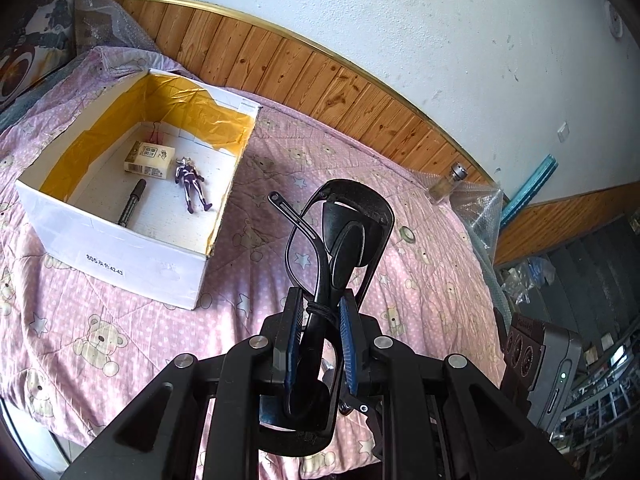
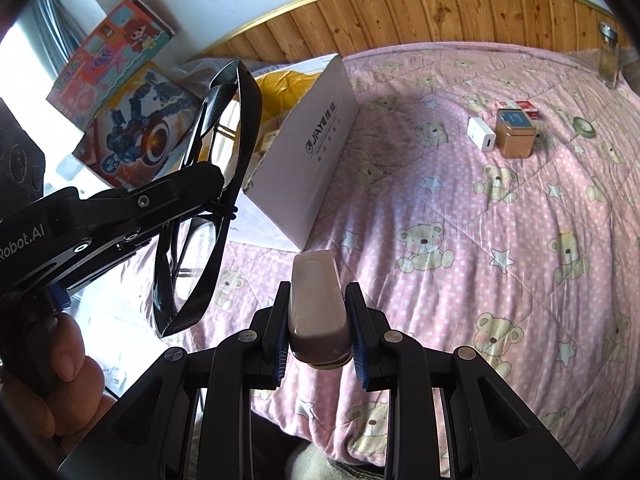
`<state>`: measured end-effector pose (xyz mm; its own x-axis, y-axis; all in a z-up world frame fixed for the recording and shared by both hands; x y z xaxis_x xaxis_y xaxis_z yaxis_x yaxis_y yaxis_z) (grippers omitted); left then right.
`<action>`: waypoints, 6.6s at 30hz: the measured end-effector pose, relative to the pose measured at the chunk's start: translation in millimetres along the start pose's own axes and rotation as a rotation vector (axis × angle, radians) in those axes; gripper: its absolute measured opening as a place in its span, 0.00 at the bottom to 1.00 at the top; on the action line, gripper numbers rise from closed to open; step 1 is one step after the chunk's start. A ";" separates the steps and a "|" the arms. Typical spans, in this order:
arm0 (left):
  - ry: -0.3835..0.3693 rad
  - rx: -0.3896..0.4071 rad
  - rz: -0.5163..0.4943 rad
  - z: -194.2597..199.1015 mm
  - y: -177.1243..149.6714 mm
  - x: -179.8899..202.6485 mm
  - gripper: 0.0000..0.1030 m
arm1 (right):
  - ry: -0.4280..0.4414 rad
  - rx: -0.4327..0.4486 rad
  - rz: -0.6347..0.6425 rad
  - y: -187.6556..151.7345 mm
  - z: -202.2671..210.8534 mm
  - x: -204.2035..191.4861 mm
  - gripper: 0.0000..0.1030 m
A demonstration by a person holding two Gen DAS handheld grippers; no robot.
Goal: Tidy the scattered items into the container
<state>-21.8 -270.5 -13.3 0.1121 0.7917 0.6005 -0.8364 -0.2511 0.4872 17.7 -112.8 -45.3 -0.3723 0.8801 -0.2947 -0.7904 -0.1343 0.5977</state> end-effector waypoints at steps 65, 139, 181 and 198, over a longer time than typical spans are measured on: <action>0.032 0.133 0.170 33.4 130.2 -97.3 0.18 | 0.099 0.009 0.197 132.9 -55.1 -79.5 0.27; 0.554 -0.398 -0.100 -119.6 151.4 -183.3 0.19 | -0.003 -0.478 0.454 172.4 -229.7 -84.6 0.27; 0.411 -0.008 -0.285 -18.3 104.3 -38.3 0.41 | 0.137 0.142 -0.040 92.7 -46.1 14.1 0.37; 0.147 -0.252 -0.167 -173.9 57.5 65.3 0.49 | -0.113 0.169 -0.285 62.2 -23.3 177.6 0.43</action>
<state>-155.9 -136.5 -56.3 0.1956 0.8869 0.4185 -0.9215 0.0202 0.3878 -108.9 24.5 -77.9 -0.0850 0.9174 -0.3888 -0.7598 0.1927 0.6210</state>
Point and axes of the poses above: each gripper's, at about its wrist camera, not at the fingertips, and z roughly against the way its jaws point, x to its right, y to its top, the point moved 1 cm from there along -z, roughly the way its jaws point, and after that the axes turned 9 degrees about z, right-handed, at the moved point
